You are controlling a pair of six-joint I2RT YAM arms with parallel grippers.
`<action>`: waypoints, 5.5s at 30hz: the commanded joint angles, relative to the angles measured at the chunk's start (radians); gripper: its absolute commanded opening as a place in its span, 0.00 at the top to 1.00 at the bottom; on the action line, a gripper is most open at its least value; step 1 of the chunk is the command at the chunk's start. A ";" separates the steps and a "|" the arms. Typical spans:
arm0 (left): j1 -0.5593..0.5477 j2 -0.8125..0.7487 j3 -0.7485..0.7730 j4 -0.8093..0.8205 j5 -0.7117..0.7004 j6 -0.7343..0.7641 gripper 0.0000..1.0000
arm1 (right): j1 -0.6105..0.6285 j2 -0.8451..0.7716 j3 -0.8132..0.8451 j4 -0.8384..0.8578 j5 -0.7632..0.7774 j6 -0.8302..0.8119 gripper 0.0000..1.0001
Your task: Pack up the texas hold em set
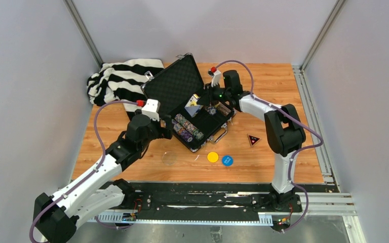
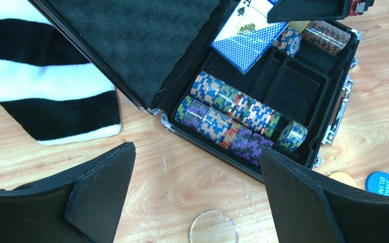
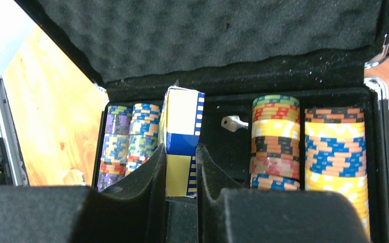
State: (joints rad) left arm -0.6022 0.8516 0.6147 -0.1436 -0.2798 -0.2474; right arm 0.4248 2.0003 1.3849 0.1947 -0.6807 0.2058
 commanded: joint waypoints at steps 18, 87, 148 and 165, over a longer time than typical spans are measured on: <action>0.009 -0.018 -0.032 0.040 0.003 0.005 0.02 | -0.004 -0.039 -0.056 -0.055 -0.036 -0.016 0.99; 0.008 0.082 -0.040 0.123 0.121 0.022 0.02 | -0.077 -0.260 -0.341 -0.240 0.067 -0.156 0.99; 0.009 0.075 -0.055 0.108 0.123 0.020 0.02 | 0.028 -0.241 -0.161 -0.374 0.473 -0.169 0.99; 0.009 0.028 -0.077 0.062 0.050 -0.023 0.02 | 0.149 -0.019 0.184 -0.448 0.407 -0.172 0.99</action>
State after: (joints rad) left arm -0.5987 0.9241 0.5598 -0.0612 -0.1852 -0.2535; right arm 0.5522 1.9068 1.5108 -0.1970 -0.2459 0.0456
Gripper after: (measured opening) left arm 0.981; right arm 0.009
